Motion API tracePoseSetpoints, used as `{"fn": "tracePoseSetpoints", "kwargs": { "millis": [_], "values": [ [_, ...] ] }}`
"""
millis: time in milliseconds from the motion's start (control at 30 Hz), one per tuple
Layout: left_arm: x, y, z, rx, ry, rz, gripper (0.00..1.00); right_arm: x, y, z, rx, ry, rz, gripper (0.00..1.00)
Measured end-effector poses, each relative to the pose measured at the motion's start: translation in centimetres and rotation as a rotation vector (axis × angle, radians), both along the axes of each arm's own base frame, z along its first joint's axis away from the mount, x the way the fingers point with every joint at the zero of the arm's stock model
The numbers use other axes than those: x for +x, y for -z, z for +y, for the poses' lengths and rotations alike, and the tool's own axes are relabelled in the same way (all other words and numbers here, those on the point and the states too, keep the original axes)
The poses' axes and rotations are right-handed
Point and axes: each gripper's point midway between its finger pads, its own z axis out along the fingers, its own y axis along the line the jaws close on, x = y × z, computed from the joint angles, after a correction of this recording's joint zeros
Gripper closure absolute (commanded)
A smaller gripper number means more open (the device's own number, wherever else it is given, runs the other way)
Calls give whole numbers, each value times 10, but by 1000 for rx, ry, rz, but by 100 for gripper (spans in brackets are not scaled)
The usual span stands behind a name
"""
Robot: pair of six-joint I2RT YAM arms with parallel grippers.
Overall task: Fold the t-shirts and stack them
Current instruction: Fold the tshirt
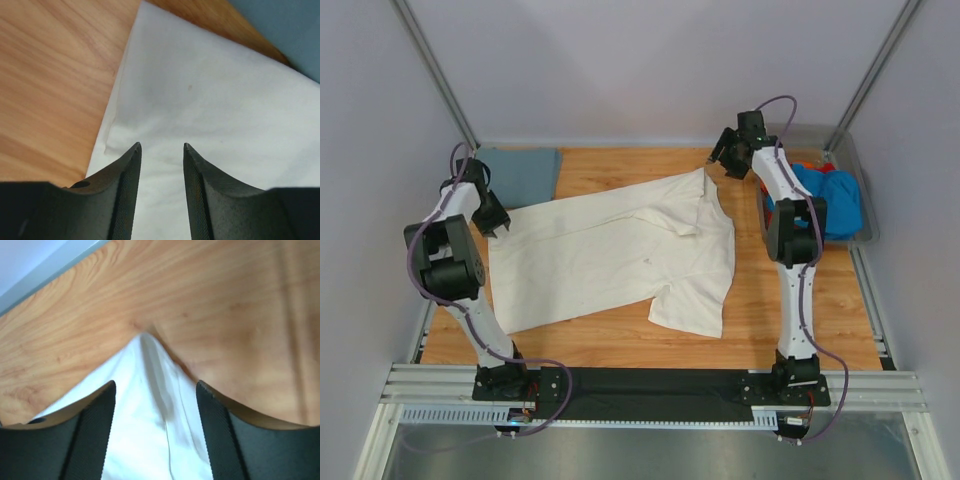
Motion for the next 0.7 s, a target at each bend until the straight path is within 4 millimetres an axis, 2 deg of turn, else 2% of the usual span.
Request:
{"fn": "tracePoseSetpoints", "kwargs": {
  "millis": [67,167,233,300,400,500,533,600,633,700],
  "values": [
    [-3,-20,-1,6,-4,-27,53,-23,-21,-8,-48,-8,24,29],
    [-9,-60,-7,11,-5,-118,57,-72,-58,-9,-73,-48,38,29],
    [-20,-84,-20,1,12,-179,63,-111,-72,3,-54,-100,46,30],
    [-31,-97,-42,-19,59,-221,66,-147,-75,26,-29,-179,48,35],
    [-48,-96,-96,-93,185,-263,67,-193,-56,73,14,-324,78,38],
    [-79,-70,-151,-191,307,-216,67,-238,-16,115,65,-457,137,36],
    [-92,-58,-169,-230,346,-183,68,-248,-3,122,78,-477,147,35],
    [-110,-43,-185,-279,378,-130,68,-267,19,126,93,-489,187,30],
    [-116,-38,-190,-298,385,-111,68,-272,28,125,98,-484,202,29],
    [-120,-37,-195,-322,390,-101,68,-271,37,124,103,-471,200,29]
  ]
}}
